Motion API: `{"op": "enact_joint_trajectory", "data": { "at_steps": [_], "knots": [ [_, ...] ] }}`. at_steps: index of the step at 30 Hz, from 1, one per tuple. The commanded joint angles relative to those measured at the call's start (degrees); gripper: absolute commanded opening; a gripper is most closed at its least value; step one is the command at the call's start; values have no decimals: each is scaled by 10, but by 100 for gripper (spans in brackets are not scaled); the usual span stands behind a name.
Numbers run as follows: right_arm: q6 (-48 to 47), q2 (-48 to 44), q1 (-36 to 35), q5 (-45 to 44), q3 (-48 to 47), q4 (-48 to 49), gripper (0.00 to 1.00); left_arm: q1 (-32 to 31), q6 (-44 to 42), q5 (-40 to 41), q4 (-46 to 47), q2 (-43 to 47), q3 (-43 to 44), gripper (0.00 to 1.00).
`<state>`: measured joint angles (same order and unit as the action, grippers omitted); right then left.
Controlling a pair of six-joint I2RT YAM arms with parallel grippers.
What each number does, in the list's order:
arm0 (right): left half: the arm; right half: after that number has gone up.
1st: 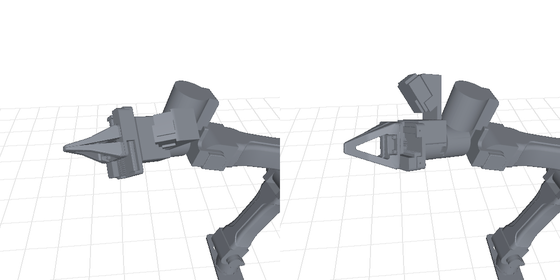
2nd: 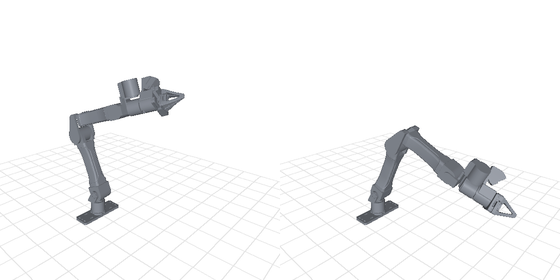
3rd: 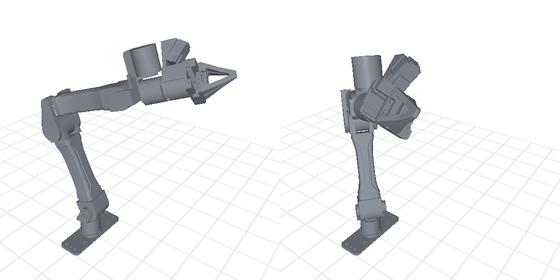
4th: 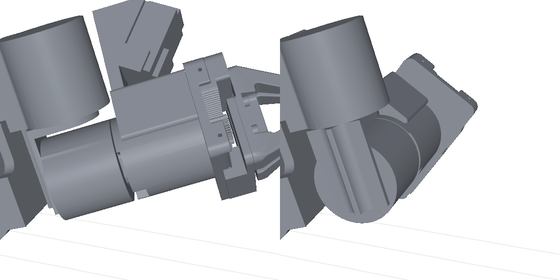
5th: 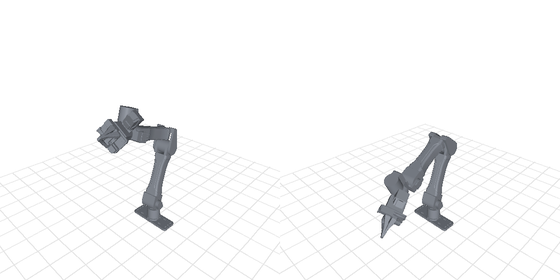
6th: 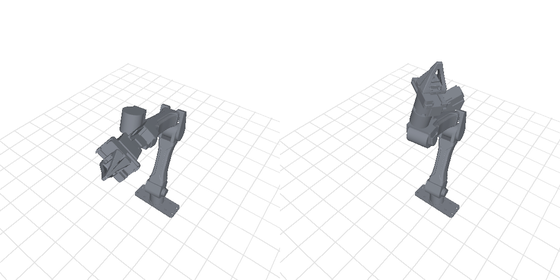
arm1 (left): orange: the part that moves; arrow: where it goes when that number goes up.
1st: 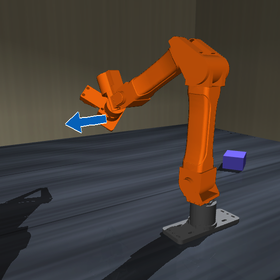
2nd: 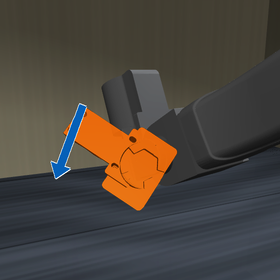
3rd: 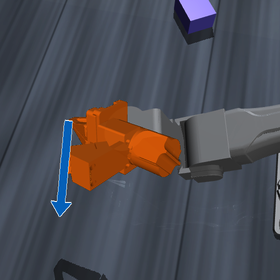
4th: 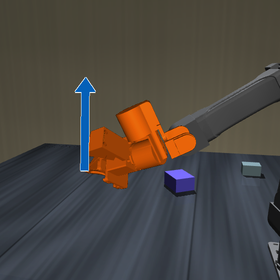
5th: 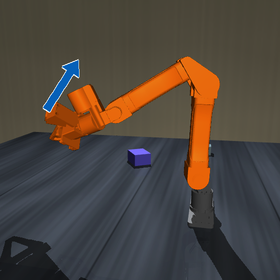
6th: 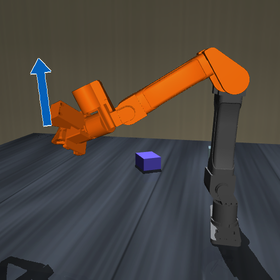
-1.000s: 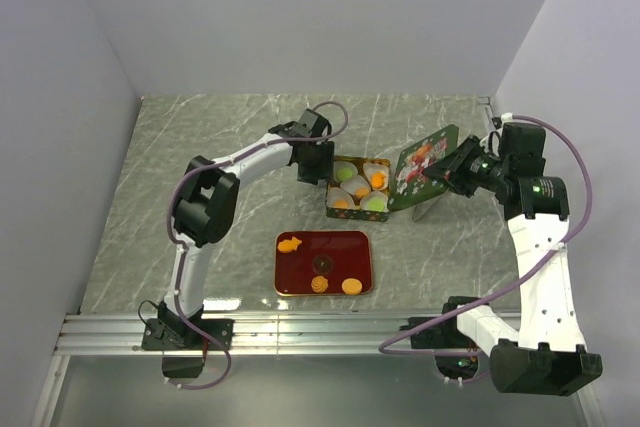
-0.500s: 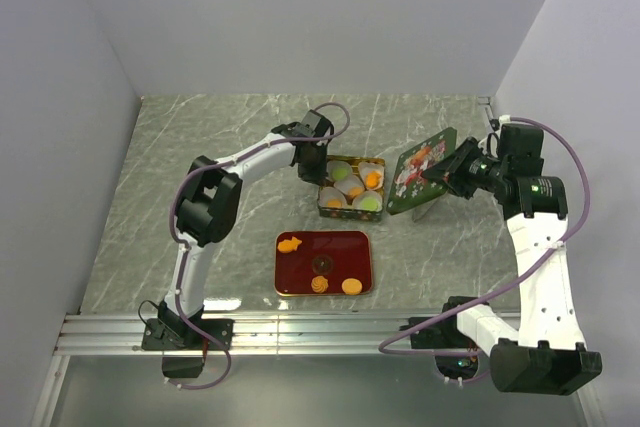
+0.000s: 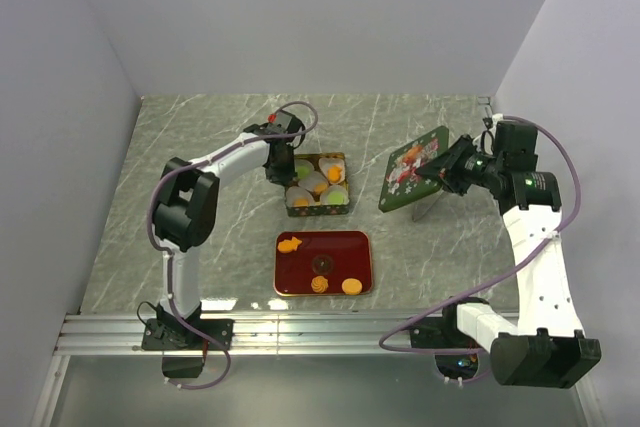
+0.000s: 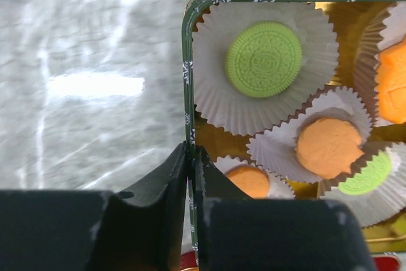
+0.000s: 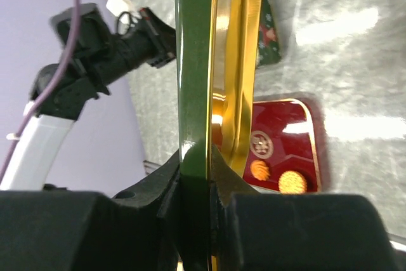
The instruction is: Pack the cookies
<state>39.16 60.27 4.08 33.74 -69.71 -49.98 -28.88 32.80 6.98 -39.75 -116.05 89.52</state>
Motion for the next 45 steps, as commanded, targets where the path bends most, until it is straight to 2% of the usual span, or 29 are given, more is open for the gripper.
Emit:
{"op": "enact_joint_trajectory", "data": {
  "at_steps": [1,5,6,8,9,14,17,18,19,21,25,30,35,45],
  "knots": [
    [21,7,-13,55,11,80,0,0,17,37,-24,39,-2,16],
    [81,39,-36,129,47,176,0,1,34,39,-40,53,7,33],
    [93,43,-38,142,53,220,0,1,35,38,-43,64,11,42],
    [123,54,-59,147,69,264,0,3,40,45,-45,78,13,52],
    [133,57,-65,150,73,310,0,10,41,48,-48,98,13,62],
    [178,106,-108,152,101,437,0,58,45,46,-32,183,-21,73],
    [205,147,-138,148,119,499,0,102,32,-39,54,262,-92,77],
    [214,158,-155,147,122,529,0,121,31,-97,90,306,-143,78],
    [232,181,-163,145,130,568,0,127,32,-122,153,327,-173,81],
    [253,207,-180,143,135,609,0,140,36,-171,211,374,-247,82],
    [294,265,-229,127,130,674,0,146,51,-276,308,406,-333,83],
    [304,310,-259,91,114,696,0,150,88,-332,410,414,-415,84],
    [330,346,-274,84,120,732,0,150,89,-351,434,391,-439,83],
    [335,390,-296,56,108,742,0,151,90,-372,477,322,-442,81]
  ]
}}
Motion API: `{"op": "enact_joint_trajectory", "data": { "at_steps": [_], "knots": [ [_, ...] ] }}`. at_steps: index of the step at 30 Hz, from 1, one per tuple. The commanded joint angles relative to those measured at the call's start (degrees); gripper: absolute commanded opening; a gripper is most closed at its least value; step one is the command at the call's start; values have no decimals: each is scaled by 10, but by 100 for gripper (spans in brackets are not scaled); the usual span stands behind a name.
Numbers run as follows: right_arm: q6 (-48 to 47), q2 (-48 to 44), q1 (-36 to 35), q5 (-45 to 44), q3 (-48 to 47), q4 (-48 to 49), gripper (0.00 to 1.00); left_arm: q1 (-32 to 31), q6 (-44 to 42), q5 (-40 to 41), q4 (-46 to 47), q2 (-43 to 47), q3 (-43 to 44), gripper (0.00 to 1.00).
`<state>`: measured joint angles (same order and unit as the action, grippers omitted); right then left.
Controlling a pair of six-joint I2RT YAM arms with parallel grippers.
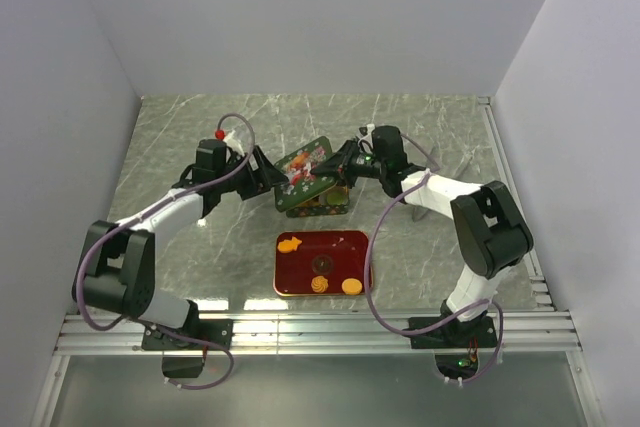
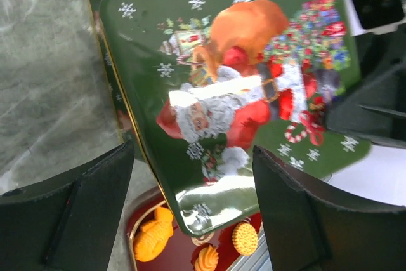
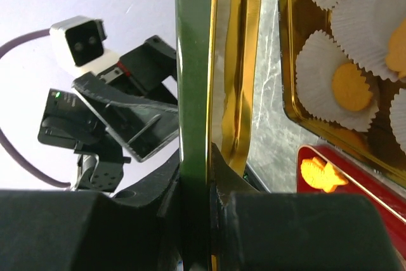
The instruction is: Pack the cookies
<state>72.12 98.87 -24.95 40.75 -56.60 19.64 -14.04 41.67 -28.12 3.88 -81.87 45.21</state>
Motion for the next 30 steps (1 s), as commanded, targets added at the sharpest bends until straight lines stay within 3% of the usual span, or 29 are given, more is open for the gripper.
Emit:
{"op": "enact_joint_trajectory", "data": {
  "at_steps": [1,14,27,30],
  "knots": [
    [5,4,-5,-15,-24,45,0,2,-1,-23,44,-27,2,81],
    [-29,22,-5,-32,-32,8,0,2,-1,-83,104,-146,44,76],
    [-67,62,-1,-15,-71,-76,0,2,10,-115,133,-203,79,73],
    [-74,67,0,-11,-75,-90,6,2,20,-123,151,-211,80,71]
  ]
}}
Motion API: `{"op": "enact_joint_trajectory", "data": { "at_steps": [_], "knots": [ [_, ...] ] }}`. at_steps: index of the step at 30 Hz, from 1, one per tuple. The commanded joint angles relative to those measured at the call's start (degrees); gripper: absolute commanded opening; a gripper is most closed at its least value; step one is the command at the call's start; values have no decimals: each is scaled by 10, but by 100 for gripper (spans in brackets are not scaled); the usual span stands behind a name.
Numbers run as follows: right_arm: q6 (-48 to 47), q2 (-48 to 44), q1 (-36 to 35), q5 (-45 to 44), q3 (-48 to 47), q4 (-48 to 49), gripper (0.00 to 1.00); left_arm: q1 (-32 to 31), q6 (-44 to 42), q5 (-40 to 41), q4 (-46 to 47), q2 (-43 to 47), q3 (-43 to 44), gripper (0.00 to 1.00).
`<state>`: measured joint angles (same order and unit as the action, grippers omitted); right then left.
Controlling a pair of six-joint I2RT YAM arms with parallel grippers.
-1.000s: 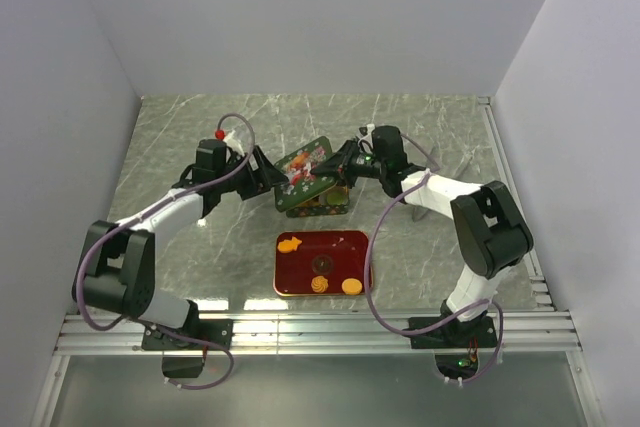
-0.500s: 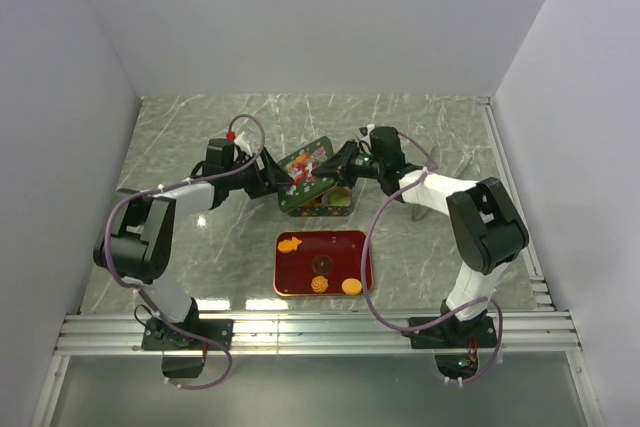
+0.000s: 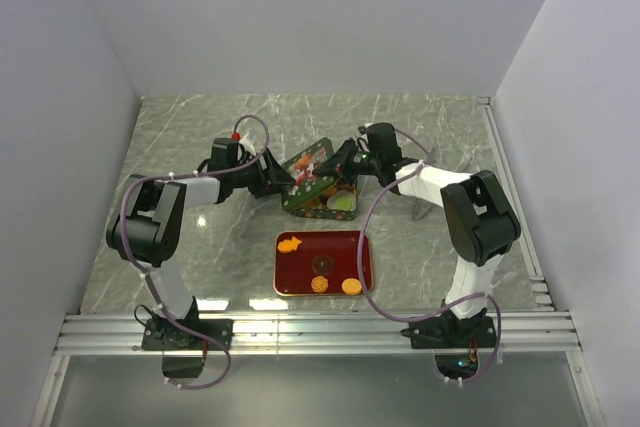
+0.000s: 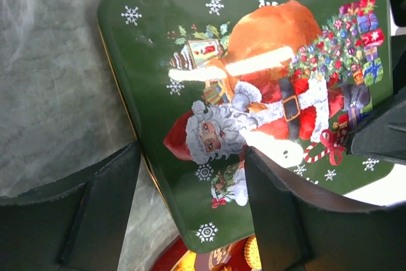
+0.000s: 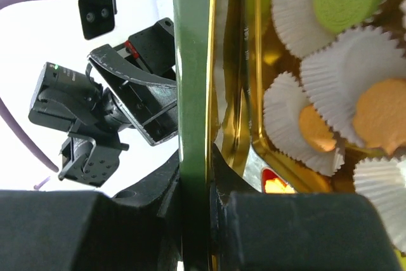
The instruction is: Pack the cookies
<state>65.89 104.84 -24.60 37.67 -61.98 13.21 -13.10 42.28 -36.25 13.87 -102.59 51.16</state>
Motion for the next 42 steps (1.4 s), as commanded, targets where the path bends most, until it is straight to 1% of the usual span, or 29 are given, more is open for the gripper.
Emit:
{"op": "enact_joint_trajectory", "data": {
  "at_steps": [1,4,5,6,7,10,13,18,20,21,22,23,25,31,42],
  "knots": [
    [-14,8,-4,20,-18,-29,14,-7,16,-43,56,-5,20,70],
    [-18,10,-3,23,-11,-34,20,-7,29,-50,77,-5,22,68],
    [-18,11,-2,24,-10,-34,20,-7,32,-52,84,-7,22,68],
    [-16,12,-2,25,-8,-33,18,-7,39,-54,87,-9,24,68],
    [-11,12,1,29,-1,-20,12,-7,41,-56,95,-11,25,68],
    [35,9,12,42,34,57,6,-7,47,-61,94,-17,30,69],
    [60,4,25,49,45,94,2,-7,38,-52,73,-10,32,73],
    [89,-11,37,50,64,138,0,-7,46,-51,84,-11,28,75],
    [109,-11,37,53,74,188,0,-7,59,-58,99,-23,27,74],
    [136,-7,36,59,84,210,0,-6,72,-65,114,-26,25,74],
    [150,-6,36,62,91,253,0,-7,77,-66,121,-31,26,74],
    [173,-3,36,64,95,273,0,-7,81,-67,124,-32,26,74],
    [184,-3,37,64,103,302,0,-6,88,-69,127,-34,30,74],
    [189,-12,39,60,98,309,0,-6,70,-59,86,-33,55,74],
    [195,-37,53,57,97,318,0,1,71,-49,57,-35,73,72]
  ]
}}
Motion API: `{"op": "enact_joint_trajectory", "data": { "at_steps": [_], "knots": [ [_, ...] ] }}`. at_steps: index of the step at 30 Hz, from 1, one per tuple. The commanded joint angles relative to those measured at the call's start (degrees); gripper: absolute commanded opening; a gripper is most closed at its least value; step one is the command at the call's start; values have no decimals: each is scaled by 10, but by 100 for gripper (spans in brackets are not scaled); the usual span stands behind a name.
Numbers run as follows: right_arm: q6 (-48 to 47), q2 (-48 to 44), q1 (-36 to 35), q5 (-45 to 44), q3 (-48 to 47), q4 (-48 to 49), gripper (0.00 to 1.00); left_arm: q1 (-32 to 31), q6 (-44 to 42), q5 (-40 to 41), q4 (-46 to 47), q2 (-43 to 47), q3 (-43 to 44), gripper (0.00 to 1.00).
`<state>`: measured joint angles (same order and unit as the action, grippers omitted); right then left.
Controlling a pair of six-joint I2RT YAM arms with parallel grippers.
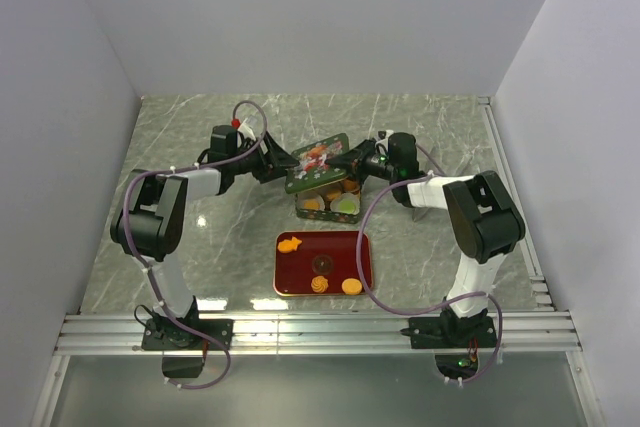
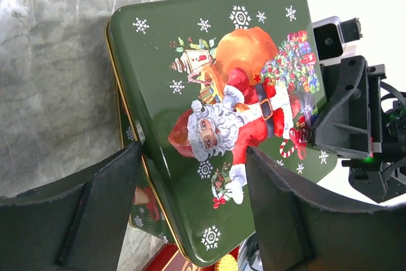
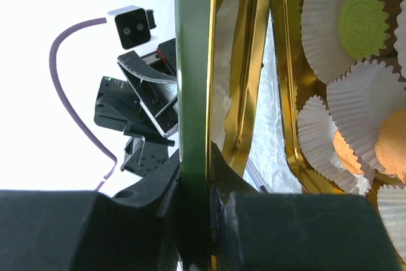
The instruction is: Pack the cookies
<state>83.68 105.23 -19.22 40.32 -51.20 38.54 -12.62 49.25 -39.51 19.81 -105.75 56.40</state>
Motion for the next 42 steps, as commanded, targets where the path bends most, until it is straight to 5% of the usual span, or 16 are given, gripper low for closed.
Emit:
{"op": "enact_joint_trajectory", "data": {
  "at_steps": [1,12,24,32,34,35,36,38,42],
  "knots": [
    [14,-43,1,29,-8,61,0,-4,2,-19,-2,-9,23,72],
    [4,-84,9,13,11,51,0,6,1,-7,-33,-21,38,72],
    [64,-69,4,3,33,137,0,8,144,-96,171,-32,30,62],
    [45,-73,4,10,23,103,0,8,226,-138,278,-46,34,29],
    [31,-77,4,22,19,61,10,8,222,-145,268,-47,43,20],
    [14,-78,4,24,15,41,20,8,219,-146,266,-46,45,19],
    [5,-81,4,25,14,21,41,8,217,-148,265,-46,49,18],
    [-28,-93,4,25,10,-32,57,8,221,-157,273,-47,50,17],
    [-81,-106,4,25,1,-115,63,5,243,-181,302,-60,52,14]
  ]
}}
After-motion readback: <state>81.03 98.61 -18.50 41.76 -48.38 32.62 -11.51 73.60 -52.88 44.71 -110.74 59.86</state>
